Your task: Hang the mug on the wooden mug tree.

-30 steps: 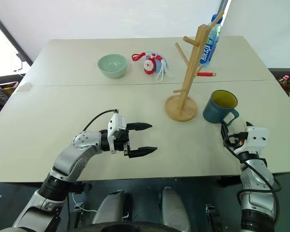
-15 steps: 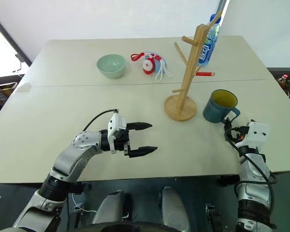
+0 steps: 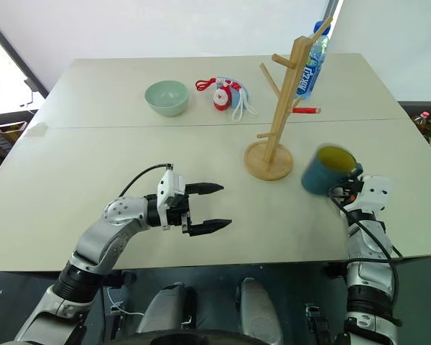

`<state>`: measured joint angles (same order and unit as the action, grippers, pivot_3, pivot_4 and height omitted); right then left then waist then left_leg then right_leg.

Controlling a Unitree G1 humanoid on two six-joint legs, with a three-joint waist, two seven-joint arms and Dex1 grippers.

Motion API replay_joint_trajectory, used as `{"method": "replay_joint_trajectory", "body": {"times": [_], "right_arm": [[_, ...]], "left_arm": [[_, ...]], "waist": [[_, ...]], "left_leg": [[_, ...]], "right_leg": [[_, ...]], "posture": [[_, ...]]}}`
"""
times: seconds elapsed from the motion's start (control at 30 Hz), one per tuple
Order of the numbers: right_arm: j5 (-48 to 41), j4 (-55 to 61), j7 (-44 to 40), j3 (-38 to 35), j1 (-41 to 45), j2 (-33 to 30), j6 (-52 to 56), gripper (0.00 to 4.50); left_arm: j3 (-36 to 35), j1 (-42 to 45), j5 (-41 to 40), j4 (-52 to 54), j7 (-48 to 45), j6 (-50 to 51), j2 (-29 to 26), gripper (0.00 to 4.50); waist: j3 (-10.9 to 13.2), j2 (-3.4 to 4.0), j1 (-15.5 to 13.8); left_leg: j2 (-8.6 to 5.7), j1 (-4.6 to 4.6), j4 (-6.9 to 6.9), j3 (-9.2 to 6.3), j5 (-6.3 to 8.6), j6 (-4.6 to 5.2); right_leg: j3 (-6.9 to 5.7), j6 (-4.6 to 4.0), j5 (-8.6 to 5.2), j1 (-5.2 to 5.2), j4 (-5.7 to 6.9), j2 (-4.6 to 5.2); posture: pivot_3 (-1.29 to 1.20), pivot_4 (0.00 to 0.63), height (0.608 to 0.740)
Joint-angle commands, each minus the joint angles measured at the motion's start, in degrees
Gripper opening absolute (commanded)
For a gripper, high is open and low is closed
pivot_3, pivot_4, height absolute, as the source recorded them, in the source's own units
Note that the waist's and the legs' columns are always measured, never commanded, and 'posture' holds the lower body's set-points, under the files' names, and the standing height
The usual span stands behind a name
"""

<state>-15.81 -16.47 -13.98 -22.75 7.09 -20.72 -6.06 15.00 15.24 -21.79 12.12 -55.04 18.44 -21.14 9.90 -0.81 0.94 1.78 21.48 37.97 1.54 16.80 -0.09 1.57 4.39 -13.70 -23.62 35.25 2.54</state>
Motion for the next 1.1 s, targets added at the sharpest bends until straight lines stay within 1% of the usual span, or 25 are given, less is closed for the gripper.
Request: {"method": "replay_joint_trajectory", "body": {"times": [0.03,0.13,0.2,0.33,0.43,0.6,0.7,0.8,1.1], "right_arm": [[1.84,3.58,-0.03,0.74,-1.43,-1.00,-0.84,0.05],[9.56,11.08,-4.21,5.30,-5.64,-7.47,-2.98,0.05],[12.73,16.40,-7.27,6.95,-7.63,-12.34,-4.16,0.05],[13.95,24.38,-13.76,7.41,-7.95,-21.11,-4.30,0.05],[13.57,27.01,-17.64,7.66,-6.04,-25.68,-3.22,0.05],[11.47,27.51,-20.36,7.34,0.38,-28.22,-0.18,0.05],[10.22,25.93,-23.51,8.31,5.10,-29.68,0.89,0.05],[9.16,23.28,-25.20,8.71,8.98,-29.74,1.49,0.05],[8.48,18.02,-27.71,8.62,12.90,-29.58,-0.67,0.05]], "left_arm": [[-0.03,-0.04,-0.34,1.95,0.16,-0.77,0.26,4.50],[-0.50,0.04,-0.14,1.59,0.26,-1.09,-0.10,4.50],[-0.86,0.07,-0.25,1.35,0.05,-1.19,-0.50,4.50],[-1.48,0.57,-0.42,0.48,-0.38,-1.43,-1.18,4.50],[-1.70,1.26,-0.50,-0.19,-0.66,-1.57,-1.32,4.50],[-2.06,2.22,-0.71,-0.60,-0.50,-1.68,-1.07,4.50],[-3.26,2.87,-2.17,-0.10,0.09,-1.08,-0.28,4.50],[-4.73,3.54,-3.67,0.26,0.63,-0.45,0.42,4.50],[-5.43,3.40,-3.64,0.94,1.51,-0.58,0.47,4.50]], "waist": [[0.00,0.00,-0.03],[0.00,0.05,-0.09],[0.00,0.06,-0.11],[0.03,0.03,0.07],[0.04,0.01,-0.10],[0.06,-0.01,-0.22],[0.06,-0.02,-0.22],[0.07,-0.04,-0.27],[0.08,-0.05,-0.27]], "left_leg": [[0.00,0.00,0.00,0.00,0.00,0.00],[-0.01,0.02,0.00,0.00,0.00,0.00],[-0.03,0.02,-0.01,0.02,0.00,0.01],[-0.05,-0.02,0.00,0.02,0.00,0.01],[-0.05,-0.04,0.01,0.00,0.00,0.01],[-0.07,0.00,0.02,0.01,0.00,0.00],[-0.07,0.03,0.02,0.02,0.00,0.01],[-0.08,0.03,0.02,0.00,0.00,0.01],[-0.11,0.04,0.01,0.02,0.01,0.01]], "right_leg": [[0.00,0.00,0.00,0.00,0.00,0.00],[0.00,0.01,0.00,-0.01,0.00,0.01],[0.01,0.01,-0.01,-0.02,-0.02,0.02],[0.01,0.02,-0.01,-0.02,-0.01,-0.04],[-0.04,0.02,-0.01,-0.01,0.01,-0.08],[-0.04,0.02,-0.01,-0.01,-0.01,-0.05],[-0.04,0.02,-0.01,-0.02,-0.03,-0.03],[-0.05,0.02,-0.01,-0.01,-0.03,-0.03],[-0.04,0.03,-0.01,0.01,-0.05,0.00]], "posture": [[0.00,0.150,0.740],[0.00,0.150,0.740],[0.00,0.150,0.740],[0.00,0.150,0.740],[0.00,0.150,0.740],[0.00,0.150,0.740],[0.00,0.150,0.740],[0.00,0.150,0.740],[0.00,0.150,0.740]]}}
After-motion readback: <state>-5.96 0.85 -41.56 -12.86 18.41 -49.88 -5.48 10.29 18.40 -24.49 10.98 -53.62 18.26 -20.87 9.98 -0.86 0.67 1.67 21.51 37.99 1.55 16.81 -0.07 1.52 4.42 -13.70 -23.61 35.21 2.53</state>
